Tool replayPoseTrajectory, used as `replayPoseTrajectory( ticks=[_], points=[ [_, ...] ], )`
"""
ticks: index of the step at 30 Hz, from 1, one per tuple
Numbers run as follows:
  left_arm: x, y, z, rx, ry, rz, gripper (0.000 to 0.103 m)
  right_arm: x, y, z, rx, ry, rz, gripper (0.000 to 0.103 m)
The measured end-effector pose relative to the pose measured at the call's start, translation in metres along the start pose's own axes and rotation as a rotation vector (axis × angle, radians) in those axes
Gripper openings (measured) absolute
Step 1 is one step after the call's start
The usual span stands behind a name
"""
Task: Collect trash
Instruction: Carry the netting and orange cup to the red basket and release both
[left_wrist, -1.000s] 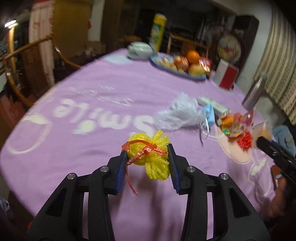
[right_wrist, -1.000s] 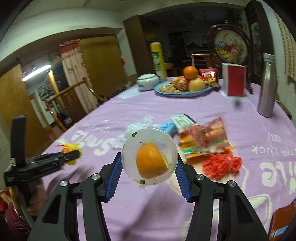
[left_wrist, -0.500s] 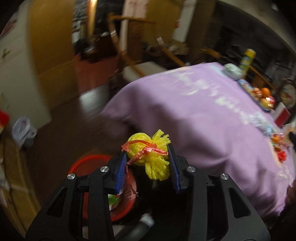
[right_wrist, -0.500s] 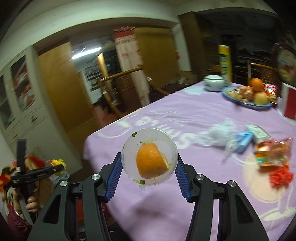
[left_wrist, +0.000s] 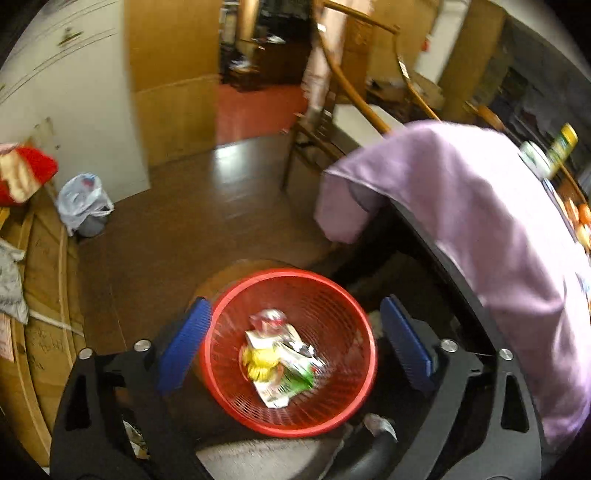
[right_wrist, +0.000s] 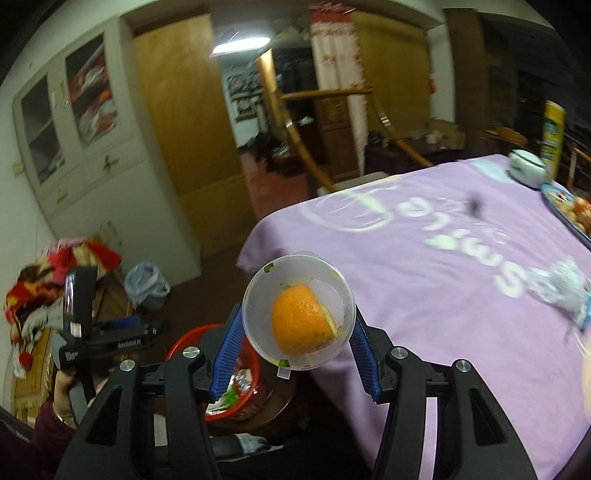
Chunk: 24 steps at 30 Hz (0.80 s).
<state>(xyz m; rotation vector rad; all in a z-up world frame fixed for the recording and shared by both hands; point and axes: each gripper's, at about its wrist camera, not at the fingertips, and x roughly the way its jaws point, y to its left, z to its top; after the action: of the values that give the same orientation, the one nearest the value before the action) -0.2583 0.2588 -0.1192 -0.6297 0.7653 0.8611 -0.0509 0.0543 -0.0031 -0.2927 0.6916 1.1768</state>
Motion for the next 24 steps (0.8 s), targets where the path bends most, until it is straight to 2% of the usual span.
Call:
replayPoseTrajectory(
  ticks=[9, 13, 17, 24],
  points=[
    [0.021, 0.050, 0.011, -0.102, -0.029, 0.100, 0.092, 0.083, 0.069, 0.008, -0.092, 0.191, 0.105, 0.055],
    [0.028, 0.071, 0.012, -0.181, -0.013, 0.091, 0.092, 0.110, 0.103, 0.006, -0.147, 0.256, 0.159, 0.055],
    [0.036, 0.080, 0.012, -0.208, -0.007, 0.104, 0.092, 0.119, 0.122, 0.006, -0.165, 0.272, 0.199, 0.065],
    [0.040, 0.075, 0.010, -0.198, 0.009, 0.077, 0.092, 0.111, 0.109, 0.012, -0.114, 0.240, 0.163, 0.065]
  ],
)
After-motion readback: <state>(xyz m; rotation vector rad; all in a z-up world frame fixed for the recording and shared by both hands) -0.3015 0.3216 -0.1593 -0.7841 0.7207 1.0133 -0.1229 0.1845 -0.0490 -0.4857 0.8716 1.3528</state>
